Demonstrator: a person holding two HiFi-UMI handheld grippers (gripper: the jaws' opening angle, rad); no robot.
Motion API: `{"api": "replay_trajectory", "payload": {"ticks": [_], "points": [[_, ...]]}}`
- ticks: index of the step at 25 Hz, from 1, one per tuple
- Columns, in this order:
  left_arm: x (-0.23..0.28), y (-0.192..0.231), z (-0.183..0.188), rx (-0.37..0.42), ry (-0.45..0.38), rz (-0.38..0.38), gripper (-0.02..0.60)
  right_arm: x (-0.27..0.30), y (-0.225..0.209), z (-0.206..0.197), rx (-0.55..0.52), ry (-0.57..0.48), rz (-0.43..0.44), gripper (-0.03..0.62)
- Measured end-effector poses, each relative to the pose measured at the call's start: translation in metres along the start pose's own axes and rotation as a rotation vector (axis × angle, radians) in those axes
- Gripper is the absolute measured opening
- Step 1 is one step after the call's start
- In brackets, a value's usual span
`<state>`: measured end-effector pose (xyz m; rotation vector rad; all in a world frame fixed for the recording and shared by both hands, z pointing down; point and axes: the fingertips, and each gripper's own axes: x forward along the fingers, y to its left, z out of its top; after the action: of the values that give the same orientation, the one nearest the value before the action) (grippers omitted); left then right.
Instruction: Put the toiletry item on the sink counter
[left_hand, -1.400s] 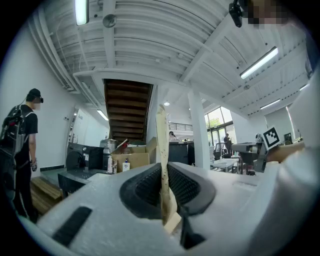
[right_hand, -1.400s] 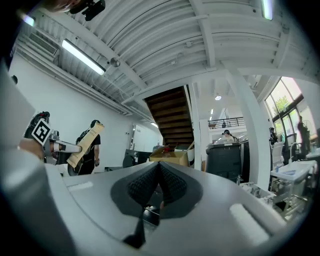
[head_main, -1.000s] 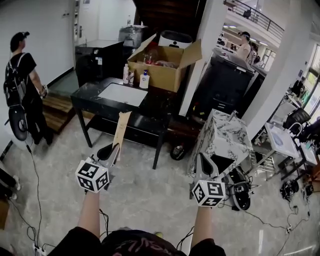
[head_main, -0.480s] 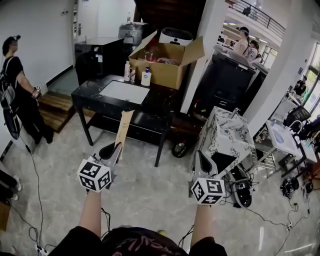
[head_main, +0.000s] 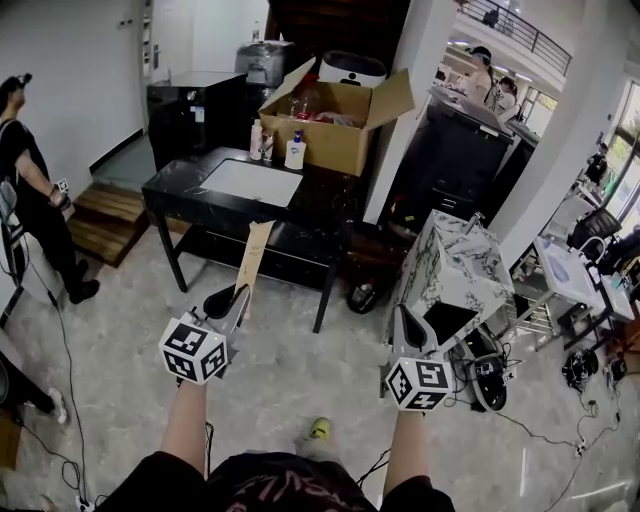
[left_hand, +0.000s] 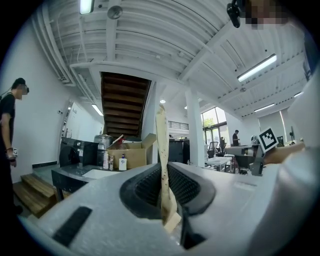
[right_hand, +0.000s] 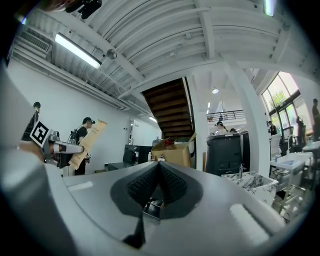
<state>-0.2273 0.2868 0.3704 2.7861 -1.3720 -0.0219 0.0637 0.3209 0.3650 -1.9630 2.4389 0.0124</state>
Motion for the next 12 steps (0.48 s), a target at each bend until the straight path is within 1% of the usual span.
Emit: {"api": "replay_trajectory", "payload": {"ticks": [2, 5, 10, 12], "points": [[0.008, 0.004, -0.002, -0.007, -0.001, -0.004, 0.037, 0.008, -0.004, 0.000, 0.010, 0.004, -0.007, 0.012], [0.024, 0.011, -0.004, -0.006, -0.001, -0.004, 0.037, 0.026, -0.008, 0.001, -0.004, 0.003, -0.009, 0.012], [0.060, 0.025, -0.004, -0.005, 0.007, 0.009, 0.037, 0.066, -0.022, -0.007, -0.008, 0.011, 0.003, 0.012], [0.076, 0.032, -0.004, -0.001, 0.008, 0.010, 0.037, 0.083, -0.029, -0.009, 0.005, 0.003, 0.008, 0.013]]}}
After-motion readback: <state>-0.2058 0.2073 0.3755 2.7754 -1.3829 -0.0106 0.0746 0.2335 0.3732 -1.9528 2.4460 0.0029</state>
